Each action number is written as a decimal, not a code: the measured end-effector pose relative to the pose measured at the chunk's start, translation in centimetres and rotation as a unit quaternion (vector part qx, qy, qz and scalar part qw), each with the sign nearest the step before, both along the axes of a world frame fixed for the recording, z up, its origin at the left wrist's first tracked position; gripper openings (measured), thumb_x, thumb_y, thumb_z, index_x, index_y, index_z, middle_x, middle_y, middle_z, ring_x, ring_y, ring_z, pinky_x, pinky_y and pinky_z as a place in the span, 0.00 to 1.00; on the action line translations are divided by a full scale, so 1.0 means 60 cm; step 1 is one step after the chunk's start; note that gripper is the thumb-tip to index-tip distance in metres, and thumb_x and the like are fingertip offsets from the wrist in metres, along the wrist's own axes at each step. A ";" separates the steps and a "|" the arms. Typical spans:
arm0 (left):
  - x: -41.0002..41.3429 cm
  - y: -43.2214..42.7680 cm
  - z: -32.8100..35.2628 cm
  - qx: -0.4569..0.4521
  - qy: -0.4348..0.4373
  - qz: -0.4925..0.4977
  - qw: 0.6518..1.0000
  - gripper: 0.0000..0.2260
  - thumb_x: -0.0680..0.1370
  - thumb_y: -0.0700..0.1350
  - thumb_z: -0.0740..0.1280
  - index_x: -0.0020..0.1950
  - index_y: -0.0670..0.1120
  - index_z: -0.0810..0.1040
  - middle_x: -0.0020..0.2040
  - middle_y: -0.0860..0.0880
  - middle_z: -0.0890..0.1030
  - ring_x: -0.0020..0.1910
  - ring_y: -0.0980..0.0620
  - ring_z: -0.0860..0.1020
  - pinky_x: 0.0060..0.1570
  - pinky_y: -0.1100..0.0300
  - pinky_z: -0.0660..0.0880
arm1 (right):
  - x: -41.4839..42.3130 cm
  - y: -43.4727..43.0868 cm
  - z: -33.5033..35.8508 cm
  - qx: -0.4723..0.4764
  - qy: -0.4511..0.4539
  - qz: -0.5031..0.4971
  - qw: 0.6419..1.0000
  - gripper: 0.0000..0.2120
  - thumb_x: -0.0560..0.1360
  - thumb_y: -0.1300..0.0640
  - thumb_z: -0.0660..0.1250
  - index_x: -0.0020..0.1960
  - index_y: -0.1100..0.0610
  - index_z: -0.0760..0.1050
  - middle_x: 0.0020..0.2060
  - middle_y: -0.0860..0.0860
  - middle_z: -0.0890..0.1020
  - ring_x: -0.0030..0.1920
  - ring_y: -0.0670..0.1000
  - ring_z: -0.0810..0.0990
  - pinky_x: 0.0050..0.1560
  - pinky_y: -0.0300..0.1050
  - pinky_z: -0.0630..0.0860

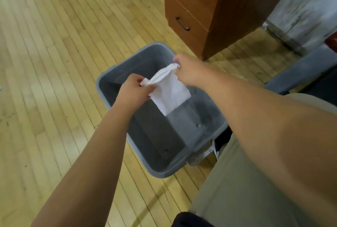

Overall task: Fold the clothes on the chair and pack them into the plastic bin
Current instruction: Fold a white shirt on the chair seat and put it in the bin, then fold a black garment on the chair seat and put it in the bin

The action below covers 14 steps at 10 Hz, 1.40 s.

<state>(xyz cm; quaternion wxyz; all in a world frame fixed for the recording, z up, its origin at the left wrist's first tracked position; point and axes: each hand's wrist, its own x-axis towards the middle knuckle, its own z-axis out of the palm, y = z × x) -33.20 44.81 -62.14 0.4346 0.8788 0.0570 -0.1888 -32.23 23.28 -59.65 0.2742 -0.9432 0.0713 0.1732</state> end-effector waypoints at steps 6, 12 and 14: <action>-0.100 -0.114 -0.141 0.033 0.165 -0.149 0.974 0.14 0.79 0.49 0.70 0.60 0.42 0.81 0.55 0.44 0.86 0.52 0.44 0.87 0.58 0.44 0.83 | -0.073 -0.059 0.005 0.007 0.138 -0.049 0.989 0.15 0.81 0.62 0.66 0.67 0.60 0.80 0.58 0.56 0.85 0.58 0.57 0.86 0.55 0.51 0.83; -0.254 -0.179 -0.145 0.017 0.230 -0.257 0.939 0.15 0.83 0.52 0.69 0.70 0.60 0.82 0.62 0.53 0.82 0.58 0.51 0.80 0.64 0.51 0.78 | -0.263 -0.162 -0.010 -0.038 0.345 0.000 0.938 0.18 0.87 0.62 0.58 0.74 0.53 0.73 0.58 0.52 0.84 0.55 0.51 0.85 0.65 0.56 0.80; -0.269 -0.212 -0.125 0.059 0.268 -0.295 0.915 0.13 0.82 0.49 0.69 0.66 0.53 0.84 0.60 0.50 0.83 0.60 0.48 0.81 0.58 0.46 0.84 | -0.294 -0.194 0.008 -0.002 0.325 -0.030 0.945 0.16 0.85 0.60 0.62 0.73 0.55 0.75 0.58 0.55 0.85 0.49 0.51 0.86 0.56 0.54 0.82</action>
